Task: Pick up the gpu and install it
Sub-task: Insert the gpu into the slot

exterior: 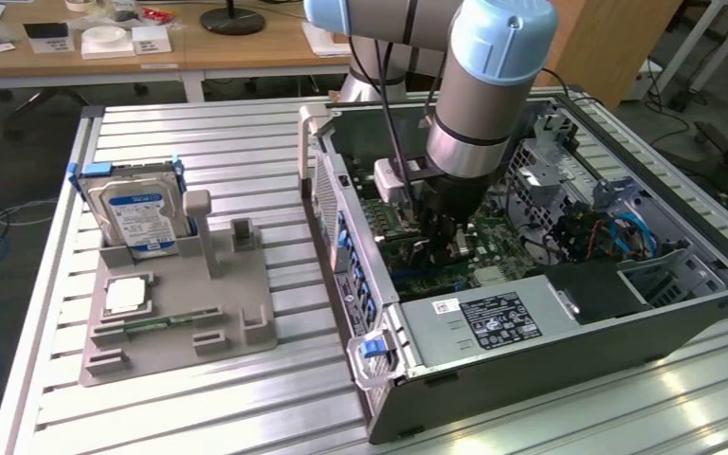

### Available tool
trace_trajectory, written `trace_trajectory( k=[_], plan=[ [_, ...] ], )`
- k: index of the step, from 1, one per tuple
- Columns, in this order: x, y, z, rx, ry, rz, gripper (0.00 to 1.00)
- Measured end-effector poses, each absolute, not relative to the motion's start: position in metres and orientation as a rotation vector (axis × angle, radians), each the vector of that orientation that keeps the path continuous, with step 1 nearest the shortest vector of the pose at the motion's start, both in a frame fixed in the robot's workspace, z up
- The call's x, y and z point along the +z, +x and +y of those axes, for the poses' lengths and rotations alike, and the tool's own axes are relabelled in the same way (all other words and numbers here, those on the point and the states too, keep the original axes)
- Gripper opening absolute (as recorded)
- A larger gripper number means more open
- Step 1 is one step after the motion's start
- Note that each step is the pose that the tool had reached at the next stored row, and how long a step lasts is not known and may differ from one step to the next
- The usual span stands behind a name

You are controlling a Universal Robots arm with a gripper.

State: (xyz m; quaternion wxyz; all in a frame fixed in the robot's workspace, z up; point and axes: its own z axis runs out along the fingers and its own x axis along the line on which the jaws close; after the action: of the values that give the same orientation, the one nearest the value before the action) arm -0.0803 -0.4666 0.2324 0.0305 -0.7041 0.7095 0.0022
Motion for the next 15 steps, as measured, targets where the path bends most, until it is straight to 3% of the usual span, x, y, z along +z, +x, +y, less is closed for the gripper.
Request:
trace_trajectory(
  k=[15],
  plan=[
    [0.2309,-0.0805,-0.4656,0.007,-2.170,2.187,0.28]
  ],
)
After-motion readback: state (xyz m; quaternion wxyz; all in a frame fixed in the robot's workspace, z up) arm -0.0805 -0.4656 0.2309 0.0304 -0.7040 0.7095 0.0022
